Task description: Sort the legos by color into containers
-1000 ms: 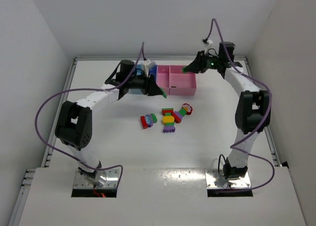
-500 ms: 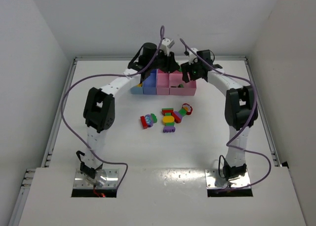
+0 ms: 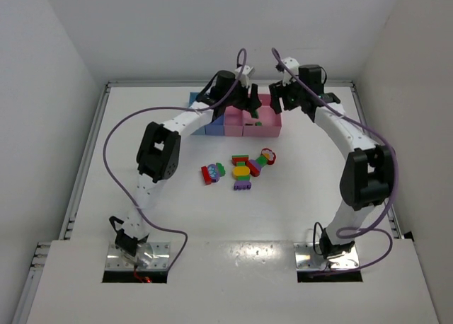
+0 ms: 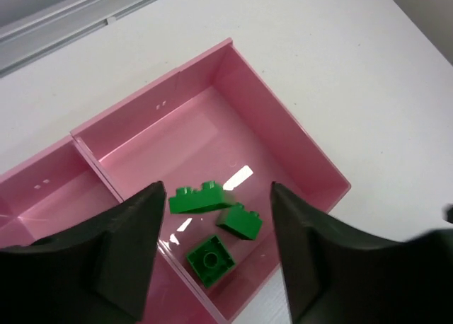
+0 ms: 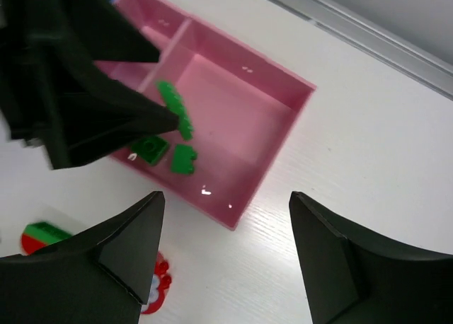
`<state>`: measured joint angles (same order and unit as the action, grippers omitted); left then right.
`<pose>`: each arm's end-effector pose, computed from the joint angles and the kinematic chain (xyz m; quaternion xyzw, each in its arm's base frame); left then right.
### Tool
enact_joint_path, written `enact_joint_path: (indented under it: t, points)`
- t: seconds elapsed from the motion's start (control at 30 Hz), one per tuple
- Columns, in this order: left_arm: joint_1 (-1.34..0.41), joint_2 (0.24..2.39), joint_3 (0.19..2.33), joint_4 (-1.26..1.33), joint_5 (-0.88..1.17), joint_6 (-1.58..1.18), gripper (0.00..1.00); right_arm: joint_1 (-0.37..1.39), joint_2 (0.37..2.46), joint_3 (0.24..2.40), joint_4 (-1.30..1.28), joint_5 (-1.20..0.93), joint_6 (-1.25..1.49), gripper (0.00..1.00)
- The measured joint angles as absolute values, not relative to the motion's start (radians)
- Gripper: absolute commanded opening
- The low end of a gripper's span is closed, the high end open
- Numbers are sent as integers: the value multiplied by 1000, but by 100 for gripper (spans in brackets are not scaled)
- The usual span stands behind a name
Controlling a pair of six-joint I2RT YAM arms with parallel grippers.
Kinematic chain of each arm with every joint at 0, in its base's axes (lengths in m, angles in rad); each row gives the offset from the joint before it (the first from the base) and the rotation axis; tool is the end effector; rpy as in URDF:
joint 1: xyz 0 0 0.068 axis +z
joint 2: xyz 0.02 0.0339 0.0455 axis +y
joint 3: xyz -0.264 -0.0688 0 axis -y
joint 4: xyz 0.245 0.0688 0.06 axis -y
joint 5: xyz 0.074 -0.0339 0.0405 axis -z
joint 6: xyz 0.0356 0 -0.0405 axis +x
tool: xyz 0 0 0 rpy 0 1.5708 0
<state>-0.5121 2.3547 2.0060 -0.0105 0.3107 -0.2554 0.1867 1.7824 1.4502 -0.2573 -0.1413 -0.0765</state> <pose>0.4812 -0.2830 0.2352 0.1913 0.7942 -0.3286 0.4740 0.4092 0.0824 0.2877 -0.1484 0.8679 0.0881 0.4659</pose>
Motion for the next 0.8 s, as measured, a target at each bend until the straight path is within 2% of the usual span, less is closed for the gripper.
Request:
enact_joint_path:
  t: [0.07, 0.2, 0.33, 0.57, 0.7, 0.8]
  points:
    - [-512, 2352, 2006, -11, 302, -253, 80, 185, 1767, 1450, -273, -205, -100, 70]
    - [-510, 2286, 1937, -22, 289, -253, 81, 176, 1762, 1412, -348, -375, -186, 66]
    - [-492, 2082, 1736, -31, 313, -263, 81, 144, 1757, 1320, -493, -548, -375, 63]
    - [-396, 1652, 1480, -93, 587, -146, 81, 107, 1776, 1299, -808, -706, -895, 60]
    - [-346, 1593, 1440, -172, 730, -71, 81, 121, 1846, 1346, -904, -738, -1129, 55]
    - [-304, 1591, 1380, -229, 767, -46, 81, 159, 1882, 1360, -920, -730, -1267, 55]
